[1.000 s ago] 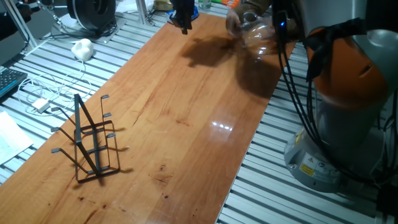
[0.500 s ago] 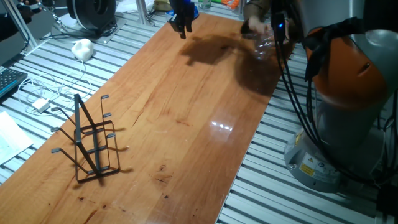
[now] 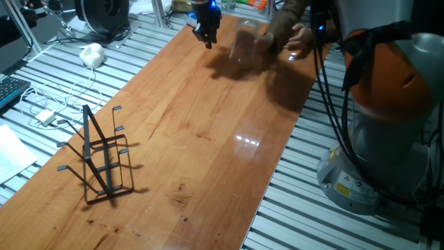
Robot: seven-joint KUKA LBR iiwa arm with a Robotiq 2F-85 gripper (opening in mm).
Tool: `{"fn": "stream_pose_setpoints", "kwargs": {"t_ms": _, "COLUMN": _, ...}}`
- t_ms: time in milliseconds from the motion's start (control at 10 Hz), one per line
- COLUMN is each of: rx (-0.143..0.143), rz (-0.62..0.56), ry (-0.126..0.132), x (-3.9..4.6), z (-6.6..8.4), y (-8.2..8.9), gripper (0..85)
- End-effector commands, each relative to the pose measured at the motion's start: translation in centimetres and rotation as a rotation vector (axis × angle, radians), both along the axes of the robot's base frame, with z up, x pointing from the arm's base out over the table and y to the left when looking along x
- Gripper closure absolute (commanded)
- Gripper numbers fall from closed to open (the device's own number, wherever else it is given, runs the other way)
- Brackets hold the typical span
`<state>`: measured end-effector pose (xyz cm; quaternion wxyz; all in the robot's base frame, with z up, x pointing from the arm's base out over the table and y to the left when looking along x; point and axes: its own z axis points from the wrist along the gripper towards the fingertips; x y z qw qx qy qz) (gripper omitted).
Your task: Put the cup on the cup rack
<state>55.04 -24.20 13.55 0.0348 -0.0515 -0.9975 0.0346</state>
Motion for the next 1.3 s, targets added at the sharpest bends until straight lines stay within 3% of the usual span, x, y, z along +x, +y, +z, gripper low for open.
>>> {"fn": "stream_pose_setpoints", "kwargs": {"t_ms": 0, "rx": 0.007, "rz": -0.002, "ry": 0.004, "x": -0.53, "z": 0.7, "y": 0.0, "gripper": 51.0}}
{"fn": "stream_pose_setpoints", "kwargs": {"t_ms": 200, "rx": -0.007, "rz": 0.001, "ry": 0.003, "x": -1.27, "z": 1.9, "y": -0.3, "gripper": 51.0}}
{"fn": "stream_pose_setpoints", "kwargs": {"t_ms": 500, "rx": 0.022, "rz": 0.017, "ry": -0.001, "x": -3.88, "z": 2.2, "y": -1.3, "gripper": 51.0}}
{"fn": "stream_pose_setpoints", "kwargs": {"t_ms": 600, "rx": 0.03, "rz": 0.018, "ry": 0.003, "x": -4.25, "z": 2.4, "y": -1.3, "gripper": 51.0}}
{"fn": "stream_pose_setpoints", "kwargs": {"t_ms": 900, "rx": 0.018, "rz": 0.032, "ry": -0.021, "x": -4.17, "z": 1.3, "y": -0.9, "gripper": 51.0}}
{"fn": "stream_pose_setpoints", "kwargs": {"t_ms": 1200, "rx": 0.007, "rz": 0.132, "ry": 0.021, "x": -3.81, "z": 1.7, "y": -0.7, "gripper": 51.0}}
